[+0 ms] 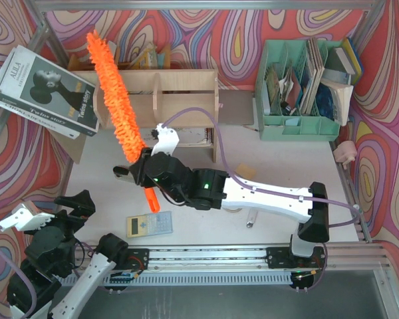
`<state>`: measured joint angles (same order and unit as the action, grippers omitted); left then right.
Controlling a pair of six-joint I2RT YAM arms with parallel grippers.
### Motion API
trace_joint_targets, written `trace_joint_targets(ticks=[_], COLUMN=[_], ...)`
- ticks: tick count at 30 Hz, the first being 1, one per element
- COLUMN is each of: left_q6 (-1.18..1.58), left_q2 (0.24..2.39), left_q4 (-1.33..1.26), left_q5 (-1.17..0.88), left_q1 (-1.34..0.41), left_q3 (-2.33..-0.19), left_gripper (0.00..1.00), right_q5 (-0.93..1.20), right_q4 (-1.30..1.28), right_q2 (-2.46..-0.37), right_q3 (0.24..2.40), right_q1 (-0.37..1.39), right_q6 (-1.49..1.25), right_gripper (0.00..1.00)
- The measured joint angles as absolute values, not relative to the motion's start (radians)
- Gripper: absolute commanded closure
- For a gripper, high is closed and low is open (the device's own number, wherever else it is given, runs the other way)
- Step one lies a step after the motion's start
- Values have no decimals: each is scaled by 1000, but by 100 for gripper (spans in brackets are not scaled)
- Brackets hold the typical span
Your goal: Dust the bookshelf with a duster
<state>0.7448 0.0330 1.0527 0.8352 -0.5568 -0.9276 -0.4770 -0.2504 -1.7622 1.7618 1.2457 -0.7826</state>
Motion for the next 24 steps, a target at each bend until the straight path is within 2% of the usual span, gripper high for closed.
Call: trace_joint_targets(ticks=[13,18,24], left_q6=[744,745,745], left_q2=[33,33,33], left_q4=[1053,1053,1053], left_q5=[835,835,835], left_q1=[-557,-557,-557], left_q3=[-928,-928,-928], left_gripper=[2,2,2], right_q5=[-733,-676,-489], right_q4=[-260,-204,-171], right_q2=[-1529,-1532,-1697], right_q3=[1547,1596,1760], right_q1=[1222,1221,1219], right_q6=[-855,-812,-781], right_gripper=[100,100,100])
